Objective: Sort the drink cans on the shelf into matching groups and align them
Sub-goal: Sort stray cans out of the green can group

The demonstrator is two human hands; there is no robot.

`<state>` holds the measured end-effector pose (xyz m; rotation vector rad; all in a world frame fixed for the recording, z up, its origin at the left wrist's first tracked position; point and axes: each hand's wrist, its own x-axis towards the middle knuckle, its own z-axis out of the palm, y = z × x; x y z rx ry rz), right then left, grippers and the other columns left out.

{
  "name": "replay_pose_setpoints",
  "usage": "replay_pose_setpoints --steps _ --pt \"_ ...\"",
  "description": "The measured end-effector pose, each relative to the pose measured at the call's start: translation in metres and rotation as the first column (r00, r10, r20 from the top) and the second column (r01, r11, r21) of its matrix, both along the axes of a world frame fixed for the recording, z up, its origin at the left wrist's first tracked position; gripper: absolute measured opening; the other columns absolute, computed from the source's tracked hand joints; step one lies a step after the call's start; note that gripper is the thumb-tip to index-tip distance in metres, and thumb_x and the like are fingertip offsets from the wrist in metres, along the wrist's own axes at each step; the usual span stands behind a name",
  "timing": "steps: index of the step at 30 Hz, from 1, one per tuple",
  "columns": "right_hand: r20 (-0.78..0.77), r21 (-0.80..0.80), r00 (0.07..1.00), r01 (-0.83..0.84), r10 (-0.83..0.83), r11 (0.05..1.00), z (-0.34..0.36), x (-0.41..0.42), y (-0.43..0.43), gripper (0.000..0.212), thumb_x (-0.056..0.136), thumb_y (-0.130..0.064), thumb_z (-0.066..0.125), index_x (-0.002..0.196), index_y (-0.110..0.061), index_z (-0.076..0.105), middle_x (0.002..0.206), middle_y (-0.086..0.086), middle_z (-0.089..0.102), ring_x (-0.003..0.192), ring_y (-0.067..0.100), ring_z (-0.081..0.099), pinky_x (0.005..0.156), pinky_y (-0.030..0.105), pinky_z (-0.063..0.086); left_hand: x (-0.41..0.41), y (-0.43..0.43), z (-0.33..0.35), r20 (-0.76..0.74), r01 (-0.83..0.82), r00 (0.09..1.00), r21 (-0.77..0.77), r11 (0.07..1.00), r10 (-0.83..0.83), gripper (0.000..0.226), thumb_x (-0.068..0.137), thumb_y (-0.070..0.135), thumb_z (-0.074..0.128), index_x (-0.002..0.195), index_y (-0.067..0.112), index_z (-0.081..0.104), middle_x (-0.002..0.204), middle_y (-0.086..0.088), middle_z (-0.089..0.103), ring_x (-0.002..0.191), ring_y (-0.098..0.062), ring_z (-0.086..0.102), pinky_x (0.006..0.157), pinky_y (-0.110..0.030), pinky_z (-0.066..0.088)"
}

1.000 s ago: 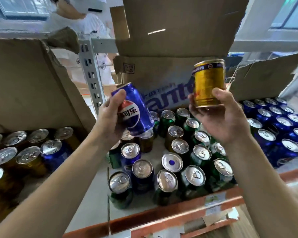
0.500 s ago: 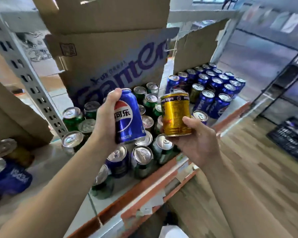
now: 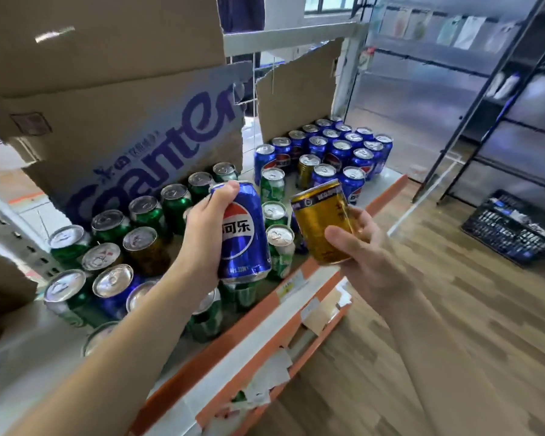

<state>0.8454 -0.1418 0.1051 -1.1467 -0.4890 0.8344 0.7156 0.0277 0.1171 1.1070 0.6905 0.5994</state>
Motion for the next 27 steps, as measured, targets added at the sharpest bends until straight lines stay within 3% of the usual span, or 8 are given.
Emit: replay_pose_setpoints --steps 3,5,8,12,15,19,24,27 --pt "0.250 -0.163 0.968 0.049 -0.007 0.985 0.006 0.027 -0.034 0.084 0.052 -0.020 0.092 0.124 -0.023 0.049 0.098 0.010 0.073 0.086 0.024 0.073 0.068 0.028 0.057 0.023 -0.023 -0.002 -0.012 -0.041 0.999 0.011 0.999 0.041 0.044 0.077 0.051 0.065 0.100 0.013 0.071 0.086 -0.011 0.069 0.075 -0.028 0.066 0.075 -0.045 0.054" --pt "0.371 -0.218 0.928 0.058 0.028 0.974 0.013 0.047 -0.055 0.086 0.051 -0.013 0.094 0.124 -0.024 0.049 0.102 0.010 0.067 0.081 0.015 0.073 0.065 0.022 0.056 0.042 -0.040 -0.004 -0.006 -0.039 0.999 0.014 0.999 0.039 0.048 0.077 0.050 0.067 0.102 0.009 0.071 0.085 -0.012 0.069 0.075 -0.028 0.066 0.074 -0.044 0.054" --pt "0.457 -0.261 0.886 0.043 0.084 0.964 0.016 0.081 -0.084 0.083 0.047 -0.019 0.093 0.118 -0.032 0.051 0.107 0.005 0.064 0.086 0.010 0.070 0.066 0.022 0.056 0.072 -0.073 -0.005 0.004 -0.017 1.000 0.006 1.000 0.017 0.030 0.087 0.043 0.063 0.091 0.014 0.067 0.076 -0.010 0.069 0.066 -0.026 0.067 0.066 -0.039 0.057" --pt "0.408 -0.213 0.912 0.040 0.051 0.976 0.005 0.128 -0.118 0.075 0.048 -0.018 0.093 0.113 -0.032 0.057 0.103 0.008 0.071 0.092 0.022 0.072 0.071 0.031 0.058 0.115 -0.115 -0.008 -0.005 0.016 1.000 -0.001 1.000 -0.016 0.044 0.076 0.048 0.067 0.097 0.009 0.066 0.095 -0.026 0.065 0.084 -0.040 0.063 0.087 -0.060 0.051" --pt "0.261 -0.130 0.965 0.062 -0.026 0.990 0.001 0.157 -0.141 0.080 0.041 -0.036 0.096 0.112 -0.025 0.062 0.100 0.008 0.074 0.095 0.028 0.072 0.073 0.040 0.060 0.147 -0.142 -0.009 -0.006 0.012 1.000 0.031 0.999 -0.012 0.059 0.069 0.052 0.067 0.103 0.005 0.067 0.093 -0.022 0.066 0.082 -0.037 0.063 0.080 -0.053 0.052" --pt "0.125 -0.061 0.990 0.072 -0.064 0.996 0.002 0.188 -0.164 0.082 0.042 -0.048 0.093 0.112 -0.017 0.064 0.098 0.004 0.076 0.094 0.026 0.073 0.069 0.036 0.059 0.186 -0.168 -0.014 -0.012 0.018 1.000 0.075 0.997 -0.017 0.062 0.067 0.057 0.067 0.107 0.009 0.070 0.098 -0.020 0.069 0.085 -0.037 0.065 0.081 -0.052 0.053" --pt "0.080 -0.079 0.994 0.078 -0.072 0.994 -0.005 0.222 -0.175 0.067 0.040 -0.058 0.092 0.090 -0.016 0.078 0.099 0.010 0.076 0.094 0.029 0.073 0.071 0.037 0.059 0.222 -0.186 -0.018 -0.025 0.022 0.999 0.095 0.995 -0.020 0.058 0.073 0.052 0.065 0.110 0.009 0.066 0.102 -0.024 0.069 0.081 -0.030 0.065 0.074 -0.044 0.053" --pt "0.036 -0.072 0.996 0.084 -0.082 0.994 -0.011 0.243 -0.173 0.069 0.039 -0.060 0.092 0.091 -0.017 0.077 0.102 0.012 0.075 0.098 0.031 0.072 0.075 0.042 0.060 0.241 -0.187 -0.021 -0.026 0.016 1.000 0.102 0.995 -0.013 0.038 0.082 0.045 0.063 0.103 0.014 0.068 0.090 -0.014 0.067 0.074 -0.023 0.066 0.064 -0.036 0.055"
